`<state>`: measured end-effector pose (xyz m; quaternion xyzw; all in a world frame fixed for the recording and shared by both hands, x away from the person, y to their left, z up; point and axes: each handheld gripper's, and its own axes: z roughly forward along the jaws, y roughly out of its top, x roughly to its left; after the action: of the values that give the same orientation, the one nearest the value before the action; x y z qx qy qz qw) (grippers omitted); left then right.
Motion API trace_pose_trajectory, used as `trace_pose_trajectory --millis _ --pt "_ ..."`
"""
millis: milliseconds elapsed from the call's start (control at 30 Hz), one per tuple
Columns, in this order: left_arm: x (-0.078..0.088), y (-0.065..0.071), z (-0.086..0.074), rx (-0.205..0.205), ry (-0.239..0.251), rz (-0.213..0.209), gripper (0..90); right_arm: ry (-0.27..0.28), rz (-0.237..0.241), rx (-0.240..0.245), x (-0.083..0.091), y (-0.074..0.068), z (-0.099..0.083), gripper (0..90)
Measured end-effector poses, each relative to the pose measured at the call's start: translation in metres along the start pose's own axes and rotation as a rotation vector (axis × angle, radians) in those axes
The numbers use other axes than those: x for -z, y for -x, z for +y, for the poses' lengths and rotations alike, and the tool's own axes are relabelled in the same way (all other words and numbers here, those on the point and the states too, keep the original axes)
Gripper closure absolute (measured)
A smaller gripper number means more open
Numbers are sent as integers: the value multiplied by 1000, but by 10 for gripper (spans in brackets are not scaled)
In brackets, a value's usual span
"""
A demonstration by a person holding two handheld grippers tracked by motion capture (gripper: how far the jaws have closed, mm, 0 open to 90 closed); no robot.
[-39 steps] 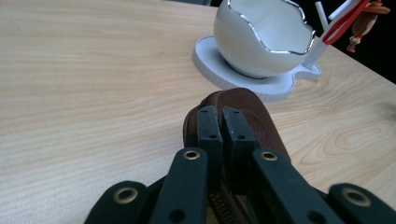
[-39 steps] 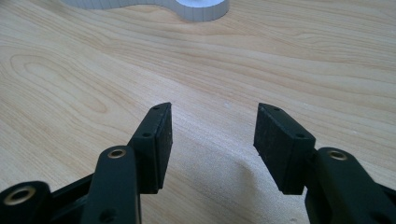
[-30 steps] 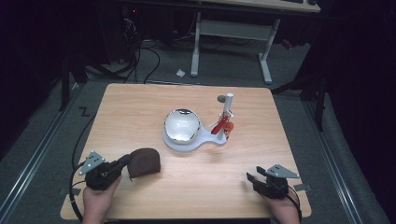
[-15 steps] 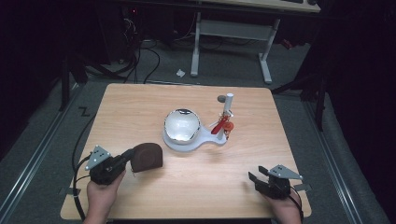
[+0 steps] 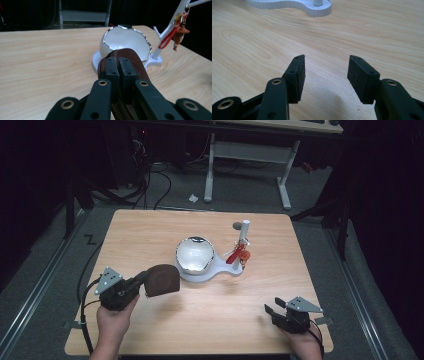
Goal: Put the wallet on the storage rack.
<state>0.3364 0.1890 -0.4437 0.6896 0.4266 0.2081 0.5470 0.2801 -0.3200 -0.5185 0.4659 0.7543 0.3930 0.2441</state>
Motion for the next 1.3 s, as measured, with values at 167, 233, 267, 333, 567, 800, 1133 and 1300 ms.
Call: trace_pose_trajectory --millis 167,233,267,333,567,800,1133,1300 --pt "-10 2 10 -6 -9 8 874 0 -1 -13 -1 2 0 487" --pt "-14 3 15 -13 -13 15 874 0 1 -10 -1 2 0 488" --pt "-16 3 18 -17 -16 17 874 0 1 -6 -1 2 0 488" --pt "-20 3 24 -27 -21 20 874 2 3 -4 -1 2 0 489" --pt "-34 2 40 -35 -40 49 874 -4 11 0 -1 2 0 494" --pt "-49 5 49 -47 -61 61 874 -4 10 -1 -1 3 1 494" --pt "-65 5 58 -54 -77 84 874 -1 6 -1 -1 3 1 497" --pt "-76 7 60 -70 -105 90 873 -3 5 1 0 3 1 498"
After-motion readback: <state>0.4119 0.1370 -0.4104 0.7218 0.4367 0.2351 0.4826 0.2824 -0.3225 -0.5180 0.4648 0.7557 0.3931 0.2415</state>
